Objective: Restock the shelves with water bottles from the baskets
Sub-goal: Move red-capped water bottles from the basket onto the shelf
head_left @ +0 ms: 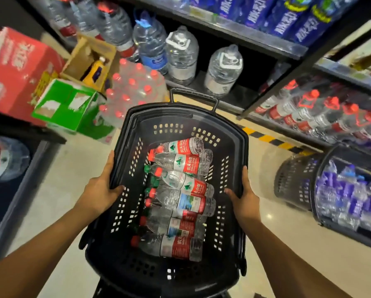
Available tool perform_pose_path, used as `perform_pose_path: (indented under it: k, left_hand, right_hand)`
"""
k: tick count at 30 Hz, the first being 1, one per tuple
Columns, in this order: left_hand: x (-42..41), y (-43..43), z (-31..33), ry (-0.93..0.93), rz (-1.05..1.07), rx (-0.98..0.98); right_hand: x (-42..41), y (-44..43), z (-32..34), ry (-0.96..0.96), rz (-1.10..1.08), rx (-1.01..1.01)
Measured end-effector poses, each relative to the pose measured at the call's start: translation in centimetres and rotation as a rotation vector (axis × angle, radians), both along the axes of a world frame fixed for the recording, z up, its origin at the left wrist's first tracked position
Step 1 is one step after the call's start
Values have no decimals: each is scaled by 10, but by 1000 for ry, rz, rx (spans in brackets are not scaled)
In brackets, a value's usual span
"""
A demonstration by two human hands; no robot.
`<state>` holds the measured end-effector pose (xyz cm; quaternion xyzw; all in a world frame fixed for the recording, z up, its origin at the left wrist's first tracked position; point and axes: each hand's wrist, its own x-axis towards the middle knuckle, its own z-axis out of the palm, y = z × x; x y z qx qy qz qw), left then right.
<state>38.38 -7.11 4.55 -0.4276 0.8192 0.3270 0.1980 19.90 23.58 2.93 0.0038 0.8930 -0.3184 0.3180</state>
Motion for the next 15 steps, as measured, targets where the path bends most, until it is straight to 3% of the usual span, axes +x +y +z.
perform_pose_path:
  k: [15]
  left_hand:
    - [205,66,-14,69,519,61]
  right_hand:
    - [66,-75,2,5,536,24]
